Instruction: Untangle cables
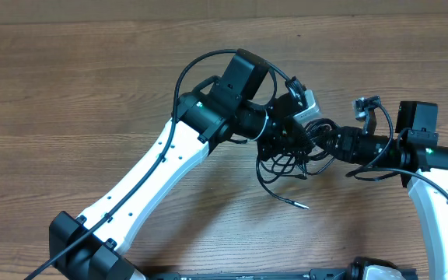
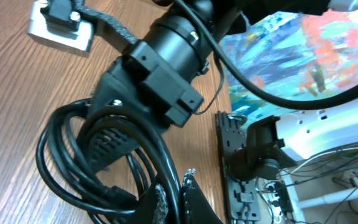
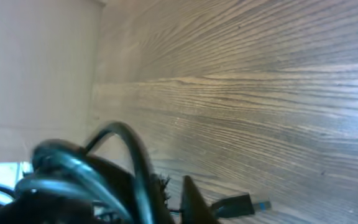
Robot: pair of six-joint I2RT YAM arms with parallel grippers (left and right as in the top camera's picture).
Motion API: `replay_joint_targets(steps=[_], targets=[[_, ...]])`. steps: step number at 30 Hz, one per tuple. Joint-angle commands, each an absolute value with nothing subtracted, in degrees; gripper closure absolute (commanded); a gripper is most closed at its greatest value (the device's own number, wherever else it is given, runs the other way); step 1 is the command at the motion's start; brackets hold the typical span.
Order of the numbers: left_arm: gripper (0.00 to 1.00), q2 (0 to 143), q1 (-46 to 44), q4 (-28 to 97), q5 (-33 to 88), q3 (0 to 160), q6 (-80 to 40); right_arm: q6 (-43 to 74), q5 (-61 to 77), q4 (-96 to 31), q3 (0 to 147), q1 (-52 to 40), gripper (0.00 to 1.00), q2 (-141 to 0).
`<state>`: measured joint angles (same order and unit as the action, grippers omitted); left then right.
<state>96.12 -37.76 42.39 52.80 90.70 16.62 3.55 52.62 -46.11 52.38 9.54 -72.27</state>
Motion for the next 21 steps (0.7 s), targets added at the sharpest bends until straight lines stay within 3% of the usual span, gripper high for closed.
replay_joint_targets(steps=[1, 6, 21], targets=[[0.96, 94.04, -37.15, 42.39, 58.39, 91.35, 16.69, 8.27, 43.11, -45.74, 52.47, 9.61, 0.96, -72.03], [0.96, 93.27, -34.24, 41.76, 58.57, 91.35, 16.67, 13.74, 29.52, -48.07, 52.47, 9.61, 0.96, -72.03], [0.96, 88.77, -24.29, 34.37, 58.52, 91.35, 6.83, 13.63, 26.59, -54.87, 52.10, 9.58, 0.96, -72.03]])
